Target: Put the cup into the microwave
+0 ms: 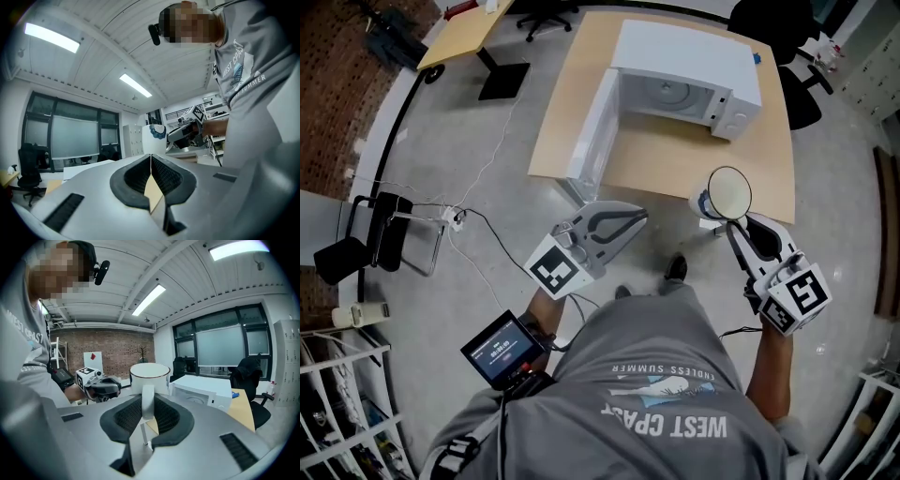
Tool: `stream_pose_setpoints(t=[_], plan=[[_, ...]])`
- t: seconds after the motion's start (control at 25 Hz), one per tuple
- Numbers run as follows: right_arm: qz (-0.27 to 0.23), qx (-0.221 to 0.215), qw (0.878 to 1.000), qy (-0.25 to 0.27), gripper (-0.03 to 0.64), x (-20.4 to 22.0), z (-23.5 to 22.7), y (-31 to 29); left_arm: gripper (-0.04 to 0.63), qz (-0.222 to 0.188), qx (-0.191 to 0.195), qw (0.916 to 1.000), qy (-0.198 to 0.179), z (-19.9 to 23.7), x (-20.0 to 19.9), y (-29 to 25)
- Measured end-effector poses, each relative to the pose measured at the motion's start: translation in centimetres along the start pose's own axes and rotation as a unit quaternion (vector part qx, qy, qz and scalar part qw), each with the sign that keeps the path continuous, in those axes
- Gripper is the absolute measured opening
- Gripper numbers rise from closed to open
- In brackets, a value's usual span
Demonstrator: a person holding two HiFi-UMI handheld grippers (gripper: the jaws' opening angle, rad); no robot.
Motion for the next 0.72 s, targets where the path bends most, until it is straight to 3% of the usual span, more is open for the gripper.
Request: stream_pose_setpoints(t=[0.28, 0.72], plan=[[0.006, -0.059, 0.998, 0.023, 0.072, -0.2, 2.7, -0.6, 0.023, 0.017, 0.013, 0.9998, 0.006, -1.1, -0.1, -0.4], [0.007, -0.072, 0.997, 0.019, 0.072, -0.1, 3.9, -1.5, 0.023, -0.008, 0.049, 0.9980, -0.040, -0.4, -0.3, -0.8]])
Point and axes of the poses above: the fingertips, and each gripper's own axes: y backward along the fingers, z to its left, x out of its underside, the point moved 8 cm from there along y, backward along the fingers, and after that the axes turned 4 degrees about -z, right-handed, at the moved point
